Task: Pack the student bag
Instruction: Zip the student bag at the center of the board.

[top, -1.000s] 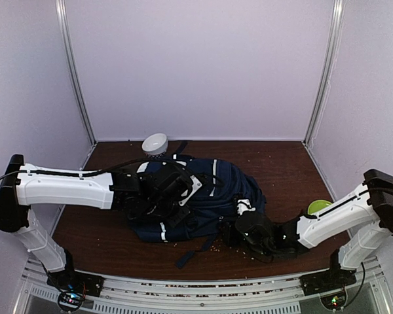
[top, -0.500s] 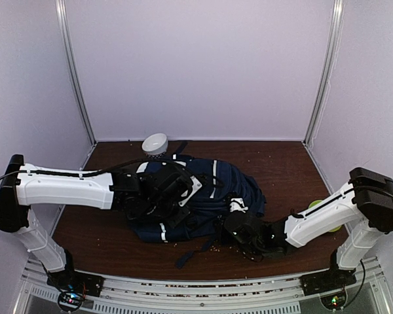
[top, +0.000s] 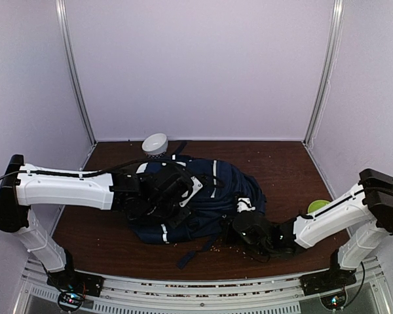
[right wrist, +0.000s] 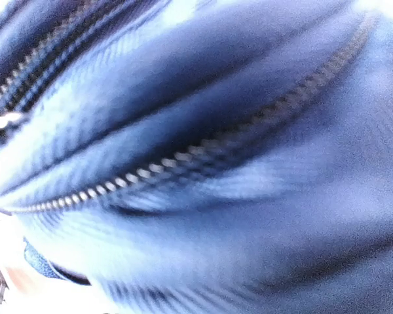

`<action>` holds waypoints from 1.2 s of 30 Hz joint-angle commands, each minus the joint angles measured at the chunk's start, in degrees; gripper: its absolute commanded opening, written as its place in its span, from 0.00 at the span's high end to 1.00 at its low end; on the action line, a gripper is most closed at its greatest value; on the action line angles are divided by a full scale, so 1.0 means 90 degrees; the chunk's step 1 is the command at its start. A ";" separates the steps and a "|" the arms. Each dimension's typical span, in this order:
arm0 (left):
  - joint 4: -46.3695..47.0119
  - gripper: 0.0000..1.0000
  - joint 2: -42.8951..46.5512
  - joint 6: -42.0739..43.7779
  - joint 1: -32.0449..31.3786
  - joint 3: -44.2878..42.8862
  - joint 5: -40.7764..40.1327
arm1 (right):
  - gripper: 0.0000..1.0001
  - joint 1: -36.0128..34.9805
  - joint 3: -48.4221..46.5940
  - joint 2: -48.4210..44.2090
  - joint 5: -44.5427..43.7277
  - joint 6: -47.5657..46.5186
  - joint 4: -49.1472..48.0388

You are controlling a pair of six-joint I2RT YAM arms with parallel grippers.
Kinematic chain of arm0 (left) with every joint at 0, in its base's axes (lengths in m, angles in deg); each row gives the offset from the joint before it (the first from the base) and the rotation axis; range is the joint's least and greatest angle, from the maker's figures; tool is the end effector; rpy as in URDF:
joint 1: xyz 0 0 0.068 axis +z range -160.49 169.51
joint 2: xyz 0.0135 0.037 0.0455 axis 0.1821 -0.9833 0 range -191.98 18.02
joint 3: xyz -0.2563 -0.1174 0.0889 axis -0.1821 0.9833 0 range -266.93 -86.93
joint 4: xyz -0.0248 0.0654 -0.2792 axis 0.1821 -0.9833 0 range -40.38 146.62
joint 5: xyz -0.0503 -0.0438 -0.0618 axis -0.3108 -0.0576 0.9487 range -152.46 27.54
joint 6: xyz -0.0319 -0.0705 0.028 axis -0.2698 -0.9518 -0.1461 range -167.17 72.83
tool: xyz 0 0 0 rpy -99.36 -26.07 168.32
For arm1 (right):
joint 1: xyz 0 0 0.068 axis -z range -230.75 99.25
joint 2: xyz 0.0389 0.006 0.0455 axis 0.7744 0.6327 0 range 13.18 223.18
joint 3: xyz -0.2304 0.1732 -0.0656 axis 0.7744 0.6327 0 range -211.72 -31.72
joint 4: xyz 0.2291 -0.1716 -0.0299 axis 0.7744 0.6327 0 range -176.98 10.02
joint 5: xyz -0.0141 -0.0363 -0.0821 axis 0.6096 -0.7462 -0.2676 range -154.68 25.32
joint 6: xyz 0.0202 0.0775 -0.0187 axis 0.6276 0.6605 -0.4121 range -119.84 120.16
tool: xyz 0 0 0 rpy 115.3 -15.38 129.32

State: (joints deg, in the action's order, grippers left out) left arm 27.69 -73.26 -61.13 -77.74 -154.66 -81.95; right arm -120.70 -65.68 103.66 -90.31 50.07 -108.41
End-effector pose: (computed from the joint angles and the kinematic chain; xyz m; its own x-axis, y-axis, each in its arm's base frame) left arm 0.1716 -0.3474 0.2345 -0.4886 0.5766 -0.6548 0.6934 0.7121 0.1098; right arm 0.1444 0.3052 0.1268 -0.6821 0.1431 -0.7171 -0.3165 0.8263 0.4659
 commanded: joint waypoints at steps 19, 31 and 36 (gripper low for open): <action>0.0021 1.00 -0.0039 -0.0193 -0.0097 0.0035 -0.0328 | 1.00 0.0542 0.1009 -0.2235 -0.1240 0.0219 0.2787; 0.0139 1.00 0.0125 -0.0017 -0.0097 0.0228 -0.0106 | 1.00 0.1336 0.1470 -0.3340 -0.0191 -0.0897 0.2161; 0.0149 1.00 0.0099 -0.0064 -0.0097 0.0123 -0.0012 | 0.78 0.0998 0.1873 -0.3358 0.0673 -0.1180 0.0674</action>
State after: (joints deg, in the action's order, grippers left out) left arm 29.48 -74.09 -61.15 -78.37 -153.17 -83.13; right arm -109.36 -51.21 73.60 -90.35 43.45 -90.99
